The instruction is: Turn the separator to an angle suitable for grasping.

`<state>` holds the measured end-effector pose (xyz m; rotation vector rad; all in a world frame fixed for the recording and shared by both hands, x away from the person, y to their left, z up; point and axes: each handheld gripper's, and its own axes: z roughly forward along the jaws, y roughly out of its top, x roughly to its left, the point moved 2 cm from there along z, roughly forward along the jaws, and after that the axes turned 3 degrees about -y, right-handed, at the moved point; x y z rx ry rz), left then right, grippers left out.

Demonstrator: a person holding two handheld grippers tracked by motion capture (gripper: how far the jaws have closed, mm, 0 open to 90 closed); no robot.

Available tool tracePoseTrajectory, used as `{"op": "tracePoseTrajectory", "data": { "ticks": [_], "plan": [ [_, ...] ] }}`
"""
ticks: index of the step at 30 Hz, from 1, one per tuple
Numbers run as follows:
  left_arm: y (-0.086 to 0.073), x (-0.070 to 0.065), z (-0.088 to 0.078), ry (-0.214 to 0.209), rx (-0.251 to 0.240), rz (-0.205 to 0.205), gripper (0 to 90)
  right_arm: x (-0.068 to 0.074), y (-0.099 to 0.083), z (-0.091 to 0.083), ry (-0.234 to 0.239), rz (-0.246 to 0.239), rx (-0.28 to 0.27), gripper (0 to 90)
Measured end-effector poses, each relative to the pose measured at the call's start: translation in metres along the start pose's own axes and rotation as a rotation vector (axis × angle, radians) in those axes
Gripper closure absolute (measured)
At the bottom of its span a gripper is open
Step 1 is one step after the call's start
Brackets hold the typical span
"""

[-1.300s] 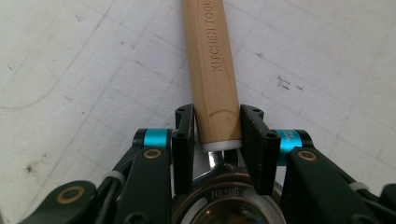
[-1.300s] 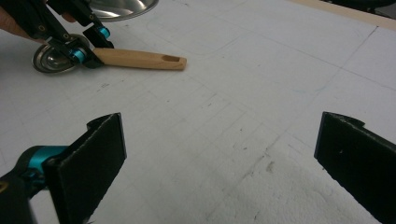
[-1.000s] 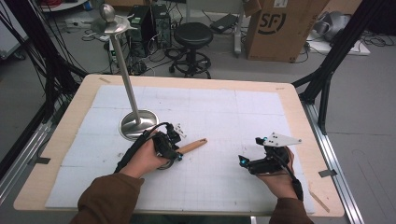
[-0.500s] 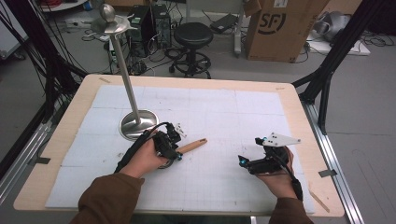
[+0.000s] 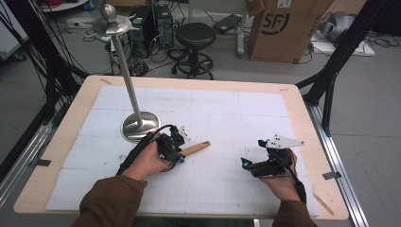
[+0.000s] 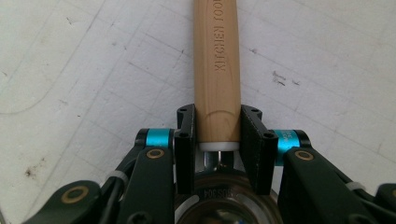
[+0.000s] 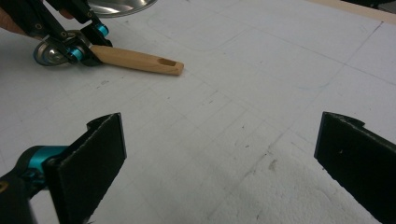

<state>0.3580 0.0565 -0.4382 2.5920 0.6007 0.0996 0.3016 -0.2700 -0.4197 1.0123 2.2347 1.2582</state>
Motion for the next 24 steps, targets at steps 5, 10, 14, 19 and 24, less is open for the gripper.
{"op": "tracePoseTrajectory", "data": {
  "ticks": [5, 10, 14, 19, 24],
  "plan": [
    [-0.001, 0.001, -0.001, -0.009, -0.014, 0.005, 69.0, -0.001, -0.001, -0.001, -0.001, 0.006, -0.002, 1.0],
    [-0.001, 0.001, -0.008, -0.024, -0.074, 0.005, 69.1, -0.001, -0.001, -0.002, -0.002, 0.007, -0.001, 1.0],
    [-0.003, -0.001, -0.018, -0.039, -0.139, 0.005, 69.1, -0.001, -0.002, -0.003, -0.004, 0.010, -0.004, 1.0],
    [-0.010, -0.002, -0.031, -0.041, -0.204, 0.005, 69.1, -0.001, -0.002, -0.003, -0.006, 0.006, -0.001, 1.0],
    [-0.022, 0.000, -0.043, -0.043, -0.271, -0.011, 69.2, 0.000, -0.002, -0.002, -0.006, -0.003, 0.000, 1.0]
  ]
}}
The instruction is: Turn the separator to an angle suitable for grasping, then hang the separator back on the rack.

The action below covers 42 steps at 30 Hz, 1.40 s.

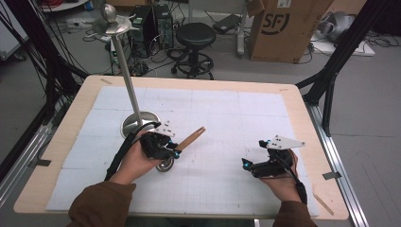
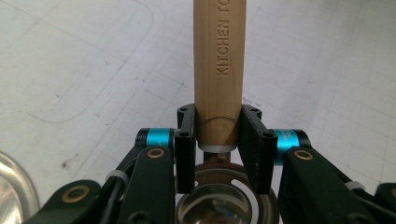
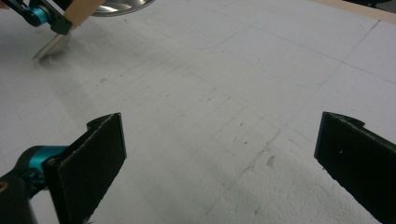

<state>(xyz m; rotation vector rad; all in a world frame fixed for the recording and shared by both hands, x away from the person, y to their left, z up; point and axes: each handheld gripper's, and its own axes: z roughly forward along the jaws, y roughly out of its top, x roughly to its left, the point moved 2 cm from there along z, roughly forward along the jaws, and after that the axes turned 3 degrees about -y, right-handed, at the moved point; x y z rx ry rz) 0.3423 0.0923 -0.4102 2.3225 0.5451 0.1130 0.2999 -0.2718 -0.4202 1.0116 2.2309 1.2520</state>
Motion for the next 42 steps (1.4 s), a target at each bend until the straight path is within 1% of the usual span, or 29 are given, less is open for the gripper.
{"op": "tracePoseTrajectory", "data": {
  "ticks": [3, 5, 8, 10, 11, 12, 17, 19, 21, 24, 26, 30, 34, 40, 42],
  "plan": [
    [-0.002, -0.001, -0.009, -0.002, -0.048, -0.005, 69.2, 0.000, 0.000, 0.000, -0.001, -0.001, 0.000, 1.0],
    [-0.005, -0.002, -0.016, -0.016, -0.084, -0.015, 69.1, 0.000, 0.000, 0.000, -0.002, 0.001, 0.000, 1.0],
    [-0.008, -0.002, -0.022, -0.013, -0.104, -0.016, 69.1, 0.000, 0.000, 0.000, -0.002, 0.002, 0.004, 1.0],
    [-0.009, -0.001, -0.025, -0.007, -0.105, -0.015, 69.1, 0.000, 0.000, 0.000, -0.001, 0.004, 0.005, 1.0],
    [-0.010, -0.001, -0.027, -0.007, -0.120, -0.020, 69.1, 0.001, 0.000, 0.001, -0.003, 0.001, 0.006, 1.0],
    [-0.010, -0.001, -0.027, -0.007, -0.120, -0.020, 69.1, 0.001, 0.000, 0.001, -0.003, 0.001, 0.006, 1.0],
    [-0.012, -0.001, -0.033, -0.016, -0.157, -0.028, 69.1, 0.000, 0.000, 0.000, -0.002, 0.000, 0.006, 1.0],
    [-0.013, 0.000, -0.037, -0.018, -0.167, -0.021, 69.1, 0.000, 0.000, 0.001, -0.005, -0.001, 0.005, 1.0],
    [-0.014, 0.002, -0.040, -0.021, -0.184, -0.028, 69.1, 0.001, -0.001, 0.002, -0.005, 0.002, 0.016, 1.0],
    [-0.015, 0.004, -0.045, -0.022, -0.208, -0.038, 69.1, 0.001, -0.001, 0.002, -0.007, 0.005, 0.012, 1.0],
    [-0.015, 0.004, -0.050, -0.026, -0.223, -0.037, 69.1, 0.001, 0.000, 0.001, -0.009, 0.006, 0.008, 1.0],
    [-0.015, 0.004, -0.057, -0.017, -0.234, -0.034, 69.1, 0.001, 0.000, 0.003, -0.007, 0.002, 0.016, 1.0],
    [-0.015, 0.005, -0.063, -0.013, -0.253, -0.040, 69.1, 0.002, 0.000, 0.003, -0.005, -0.004, 0.015, 1.0],
    [-0.016, 0.007, -0.068, -0.010, -0.276, -0.048, 69.1, 0.000, 0.000, 0.003, -0.004, 0.006, 0.009, 1.0],
    [-0.016, 0.008, -0.071, -0.008, -0.286, -0.046, 69.1, 0.000, 0.000, 0.002, -0.004, 0.006, 0.010, 1.0]
  ]
}}
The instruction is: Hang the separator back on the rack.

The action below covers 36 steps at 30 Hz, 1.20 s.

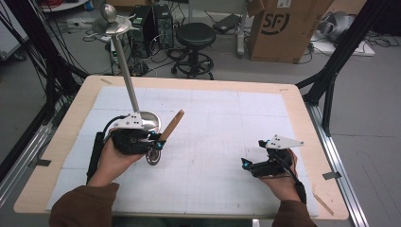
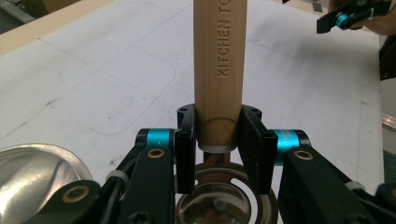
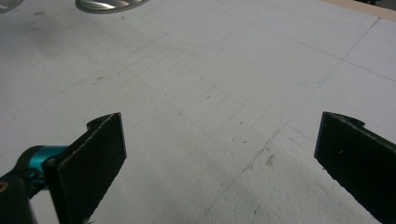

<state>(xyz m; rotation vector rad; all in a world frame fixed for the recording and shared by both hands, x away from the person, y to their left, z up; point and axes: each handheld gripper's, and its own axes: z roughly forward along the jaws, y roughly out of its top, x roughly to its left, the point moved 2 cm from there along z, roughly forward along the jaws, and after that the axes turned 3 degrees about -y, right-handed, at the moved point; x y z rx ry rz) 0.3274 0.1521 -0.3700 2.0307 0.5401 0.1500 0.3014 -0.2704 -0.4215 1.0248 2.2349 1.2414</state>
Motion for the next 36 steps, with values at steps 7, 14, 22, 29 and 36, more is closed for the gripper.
{"op": "tracePoseTrajectory", "data": {
  "ticks": [7, 14, 22, 29, 36],
  "plan": [
    [0.004, -0.002, -0.014, -0.012, -0.060, 0.012, 69.1, 0.003, 0.000, 0.002, 0.003, -0.012, 0.005, 1.0],
    [0.009, -0.008, -0.028, -0.020, -0.105, 0.026, 69.1, 0.004, 0.002, 0.005, 0.016, -0.026, 0.004, 1.0],
    [0.016, -0.007, -0.041, -0.031, -0.128, 0.023, 69.1, 0.004, 0.003, 0.004, 0.017, -0.023, 0.000, 1.0],
    [0.018, -0.003, -0.065, -0.016, -0.140, 0.024, 69.1, 0.005, 0.002, 0.004, 0.013, -0.022, 0.004, 1.0],
    [0.020, 0.003, -0.092, 0.027, -0.185, 0.012, 69.1, 0.005, 0.003, 0.005, 0.014, -0.024, 0.007, 1.0]
  ]
}}
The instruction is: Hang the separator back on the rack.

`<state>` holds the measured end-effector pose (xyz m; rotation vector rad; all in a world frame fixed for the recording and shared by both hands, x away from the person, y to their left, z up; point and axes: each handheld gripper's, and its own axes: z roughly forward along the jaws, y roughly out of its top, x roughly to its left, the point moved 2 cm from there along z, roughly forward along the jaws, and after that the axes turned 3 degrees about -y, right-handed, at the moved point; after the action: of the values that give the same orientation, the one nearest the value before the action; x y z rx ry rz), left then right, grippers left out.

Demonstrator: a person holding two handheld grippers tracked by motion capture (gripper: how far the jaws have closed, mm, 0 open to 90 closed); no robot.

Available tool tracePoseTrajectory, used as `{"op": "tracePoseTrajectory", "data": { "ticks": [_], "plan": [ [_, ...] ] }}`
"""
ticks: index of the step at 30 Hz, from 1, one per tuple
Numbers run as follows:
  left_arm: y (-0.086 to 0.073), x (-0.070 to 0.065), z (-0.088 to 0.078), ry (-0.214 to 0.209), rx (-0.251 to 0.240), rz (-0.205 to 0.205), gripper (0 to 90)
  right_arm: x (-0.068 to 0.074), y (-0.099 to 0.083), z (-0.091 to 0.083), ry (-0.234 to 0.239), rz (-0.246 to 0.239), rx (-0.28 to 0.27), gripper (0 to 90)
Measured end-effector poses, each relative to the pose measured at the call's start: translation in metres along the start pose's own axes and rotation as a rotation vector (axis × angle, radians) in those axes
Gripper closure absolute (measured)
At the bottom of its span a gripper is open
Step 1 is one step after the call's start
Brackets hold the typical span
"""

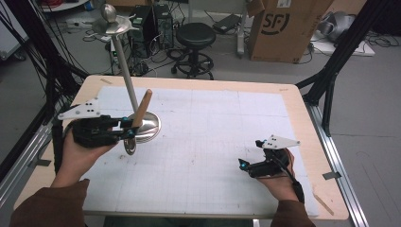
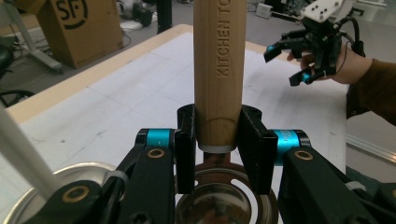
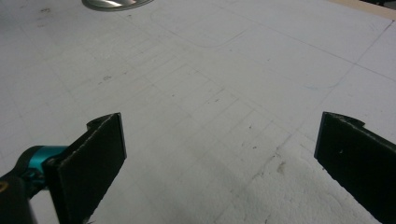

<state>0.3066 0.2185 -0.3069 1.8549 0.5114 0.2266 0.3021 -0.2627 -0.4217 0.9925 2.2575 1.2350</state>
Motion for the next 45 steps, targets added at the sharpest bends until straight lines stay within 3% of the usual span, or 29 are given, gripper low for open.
{"op": "tracePoseTrajectory", "data": {
  "ticks": [18, 32, 45],
  "plan": [
    [0.017, 0.009, -0.032, 0.067, -0.072, 0.000, 69.0, 0.000, 0.000, 0.000, 0.002, 0.000, -0.004, 1.0],
    [0.033, 0.022, -0.046, 0.137, -0.080, 0.002, 69.1, 0.001, 0.000, 0.001, 0.005, -0.003, 0.006, 1.0],
    [0.046, 0.027, -0.059, 0.186, -0.117, 0.001, 69.1, 0.001, 0.000, 0.001, 0.006, -0.001, 0.004, 1.0]
  ]
}}
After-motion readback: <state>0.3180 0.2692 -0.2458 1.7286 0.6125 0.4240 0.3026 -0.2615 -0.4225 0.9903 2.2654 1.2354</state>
